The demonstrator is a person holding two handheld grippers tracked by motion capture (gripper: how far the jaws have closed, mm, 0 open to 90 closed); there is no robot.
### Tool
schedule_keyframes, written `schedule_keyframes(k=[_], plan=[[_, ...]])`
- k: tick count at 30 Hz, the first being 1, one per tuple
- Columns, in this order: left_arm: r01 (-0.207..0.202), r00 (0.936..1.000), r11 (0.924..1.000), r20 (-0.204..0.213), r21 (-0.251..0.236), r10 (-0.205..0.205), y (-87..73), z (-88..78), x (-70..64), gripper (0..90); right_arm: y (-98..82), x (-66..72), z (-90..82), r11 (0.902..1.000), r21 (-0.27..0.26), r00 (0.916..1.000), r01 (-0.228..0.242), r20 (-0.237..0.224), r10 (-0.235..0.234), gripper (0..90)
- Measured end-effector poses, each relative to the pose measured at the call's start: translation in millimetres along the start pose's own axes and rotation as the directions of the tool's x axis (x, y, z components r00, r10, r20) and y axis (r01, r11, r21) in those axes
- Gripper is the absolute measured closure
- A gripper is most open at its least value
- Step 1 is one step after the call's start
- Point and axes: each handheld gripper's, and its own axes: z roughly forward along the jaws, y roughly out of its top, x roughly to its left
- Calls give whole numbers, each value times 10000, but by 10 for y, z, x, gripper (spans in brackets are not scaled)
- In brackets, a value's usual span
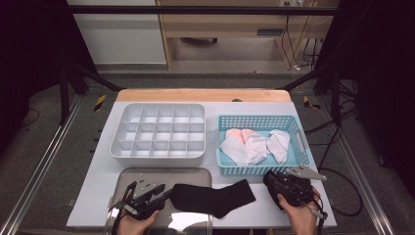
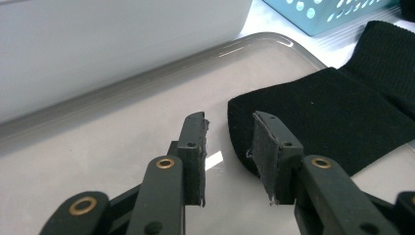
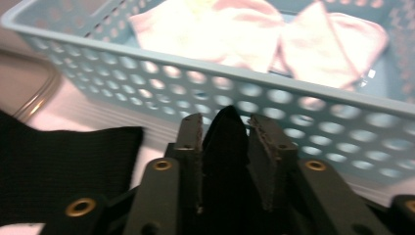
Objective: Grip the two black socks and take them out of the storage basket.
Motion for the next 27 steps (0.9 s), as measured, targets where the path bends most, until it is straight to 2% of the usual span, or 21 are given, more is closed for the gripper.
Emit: schedule_keyframes(k=[4,5,6,7,8,9,10,11,13,14,15,17,18,19,21,22,23,24,25,26,27], plan=[[-3,10000,10000,7,-16,3,0,-6,1,648,-48,63,120,9993,338,9992,155,358,-167,481],[-5,10000,10000,7,-10,5,0,-6,0,648,-74,59,171,9982,576,9992,161,367,-182,459],[-3,10000,10000,4,-21,3,0,-6,-2,649,-116,47,239,9954,932,9985,215,476,-260,481],[-4,10000,10000,8,-22,4,1,-6,-2,649,-116,47,239,9954,932,9985,215,476,-260,481],[-8,10000,10000,9,-23,8,1,-7,-3,649,-126,43,258,9938,1087,9982,242,521,-300,538],[-4,10000,10000,1,-60,4,2,-13,-4,650,-127,22,265,9908,1335,9982,211,524,-284,703],[-4,10000,10000,1,-60,4,2,-13,-4,650,-127,22,265,9908,1335,9982,211,524,-284,703],[-1,10000,10000,-3,-79,1,4,-20,0,650,-113,13,241,9916,1288,9987,152,459,-213,775],[27,10000,9999,-39,-145,-27,5,-28,7,651,-74,21,142,9957,922,10000,-14,44,10,830],[42,10000,9999,-44,-158,-43,6,-30,10,653,-29,66,27,9986,522,9989,12,-476,13,837],[58,10000,9998,-59,-180,-59,8,-31,13,653,-29,66,27,9986,522,9989,12,-476,13,837],[56,10000,9998,-68,-211,-57,12,-34,10,654,21,150,-54,9998,193,9907,83,-1362,-56,836],[25,10000,9998,-65,-213,-26,14,-34,7,654,51,211,-72,9998,152,9827,139,-1848,-108,835],[26,10000,9997,-56,-225,-27,16,-35,4,654,86,299,-75,9994,240,9663,250,-2567,-180,833],[39,10000,9996,-47,-271,-40,18,-41,2,654,122,426,-33,9982,364,9324,470,-3600,-308,828],[41,10000,9996,-47,-286,-43,19,-46,2,654,138,521,16,9963,581,9045,630,-4252,-324,825],[38,10000,9995,-36,-303,-40,19,-49,3,654,146,596,59,9947,657,8859,787,-4621,-395,819],[9,10000,9995,-34,-327,-10,21,-56,4,654,151,649,95,9934,737,8725,880,-4868,-412,819],[12,10000,9994,-31,-336,-13,22,-58,2,654,158,719,167,9901,856,8512,1115,-5223,-507,812],[-12,10000,9994,-18,-358,11,24,-63,-3,654,158,754,211,9883,920,8454,1213,-5314,-543,798],[-16,10000,9993,7,-378,16,26,-66,-8,654,153,797,282,9869,954,8437,1301,-5334,-597,796]])
